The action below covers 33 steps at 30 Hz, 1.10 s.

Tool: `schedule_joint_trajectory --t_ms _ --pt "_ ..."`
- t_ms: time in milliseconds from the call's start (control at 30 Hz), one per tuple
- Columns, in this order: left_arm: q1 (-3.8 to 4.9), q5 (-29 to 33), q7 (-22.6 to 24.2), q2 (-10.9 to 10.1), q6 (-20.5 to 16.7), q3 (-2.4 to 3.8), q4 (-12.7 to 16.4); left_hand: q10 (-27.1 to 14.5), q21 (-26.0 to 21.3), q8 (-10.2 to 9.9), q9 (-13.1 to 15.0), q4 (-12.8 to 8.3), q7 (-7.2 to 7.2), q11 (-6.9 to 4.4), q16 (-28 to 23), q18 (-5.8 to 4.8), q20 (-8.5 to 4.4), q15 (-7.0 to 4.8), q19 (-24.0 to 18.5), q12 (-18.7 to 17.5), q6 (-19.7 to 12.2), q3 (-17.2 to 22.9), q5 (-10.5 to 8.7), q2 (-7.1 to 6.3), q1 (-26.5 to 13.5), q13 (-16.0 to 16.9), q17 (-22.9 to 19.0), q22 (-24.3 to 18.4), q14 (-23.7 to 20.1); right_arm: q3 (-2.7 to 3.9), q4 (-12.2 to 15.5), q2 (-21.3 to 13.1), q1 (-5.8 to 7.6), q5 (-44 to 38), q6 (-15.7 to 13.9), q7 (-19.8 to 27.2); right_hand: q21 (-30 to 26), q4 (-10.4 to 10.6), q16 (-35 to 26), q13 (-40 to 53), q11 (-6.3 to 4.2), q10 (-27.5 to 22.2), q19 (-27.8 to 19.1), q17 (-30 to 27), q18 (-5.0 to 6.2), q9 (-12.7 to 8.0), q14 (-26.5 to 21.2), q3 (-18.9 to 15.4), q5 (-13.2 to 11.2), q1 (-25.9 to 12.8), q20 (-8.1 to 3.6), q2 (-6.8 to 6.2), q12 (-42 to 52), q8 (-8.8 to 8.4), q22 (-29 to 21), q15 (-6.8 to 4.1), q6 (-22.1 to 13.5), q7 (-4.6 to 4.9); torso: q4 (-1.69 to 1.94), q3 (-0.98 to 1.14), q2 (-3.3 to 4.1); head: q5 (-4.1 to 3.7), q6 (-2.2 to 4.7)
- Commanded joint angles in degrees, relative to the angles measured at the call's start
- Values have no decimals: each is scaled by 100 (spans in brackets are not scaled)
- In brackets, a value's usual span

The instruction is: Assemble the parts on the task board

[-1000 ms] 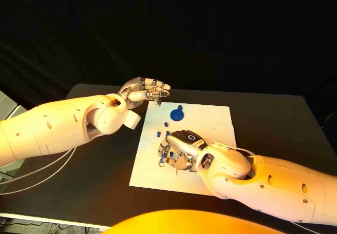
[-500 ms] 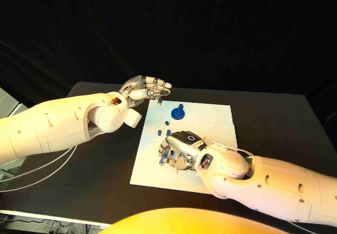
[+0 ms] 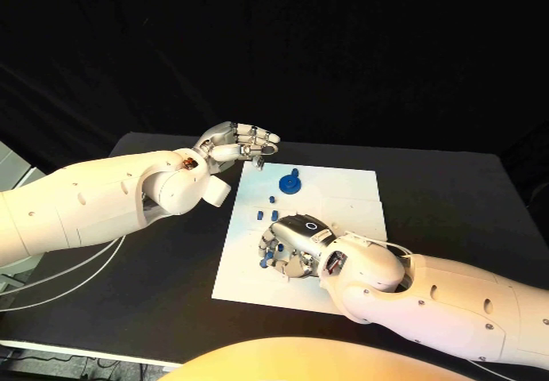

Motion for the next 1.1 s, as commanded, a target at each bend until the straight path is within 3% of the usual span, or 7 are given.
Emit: schedule_joint_trajectory --t_ms 33,500,733,867,933,967,1100 --pt "7 -11 40 2 86 5 19 -50 -29 -5 6 -22 51 0 25 97 40 6 18 35 -51 22 29 39 -39 -6 8 -11 -20 -6 -17 22 -11 -41 208 16 -22 -251 -4 300 -431 460 358 -5 -64 11 171 227 23 -35 -40 44 10 20 1131 -37 8 13 -1 -1 2 -6 -1" --pt "7 -17 28 -2 92 5 15 -50 -29 -5 6 -22 51 0 25 97 40 6 18 35 -51 22 29 39 -39 -6 8 -11 -20 -22 -60 52 -38 -103 239 -75 -83 -255 -26 312 -400 368 339 -46 -54 9 159 229 18 -163 -26 20 -58 -19 1114 -13 -77 41 -3 -1 2 -1 -17" --pt "7 -17 26 -4 94 5 13 -50 -29 -5 6 -22 51 0 25 97 40 6 18 35 -51 22 29 39 -39 -6 8 -11 -20 -27 -78 67 -39 7 172 21 -798 29 -159 151 -185 -454 148 -311 73 -96 83 -147 50 -812 128 -393 -540 -349 863 168 -638 134 0 1 -1 -7 -11" --pt "7 -17 18 -4 97 5 11 -61 -30 0 8 -19 52 2 27 96 41 8 17 47 -58 22 29 39 -47 -7 9 -14 -23 -29 -54 47 -39 37 53 90 -1612 140 -337 -1 -105 -1064 -27 -629 207 -169 -7 -1034 50 -644 199 -254 -495 -536 528 230 -886 96 -1 0 -5 -11 -7" --pt "7 -17 10 -4 102 5 12 -64 -31 0 8 -19 53 3 26 96 42 8 17 48 -60 22 29 37 -48 -7 8 -14 -24 -30 -31 25 -41 48 -26 117 -2200 529 -465 -124 -32 -1460 -139 -886 293 -241 -137 -2284 142 -127 267 2 -334 -666 258 305 -1029 -5 0 0 -3 -16 -12" --pt "7 -17 8 -5 104 5 12 -64 -31 0 8 -19 53 3 26 96 42 8 17 48 -60 22 29 37 -48 -7 8 -14 -24 -30 -23 17 -42 51 -51 123 -2334 785 -488 -156 8 -1603 -156 -945 309 -263 -171 -2484 169 58 281 -9 -281 -703 193 326 -1072 -22 1 0 -2 -22 -9" --pt "7 -17 1 -8 110 5 12 -64 -31 0 8 -19 53 3 26 96 42 8 17 48 -60 22 29 37 -48 -7 8 -14 -24 -31 35 -53 -49 61 -195 145 -2468 837 -499 -171 19 -1695 -178 -978 328 -278 -186 -2576 172 113 290 -51 -261 -731 133 333 -1113 -17 -6 0 -4 -25 -4"
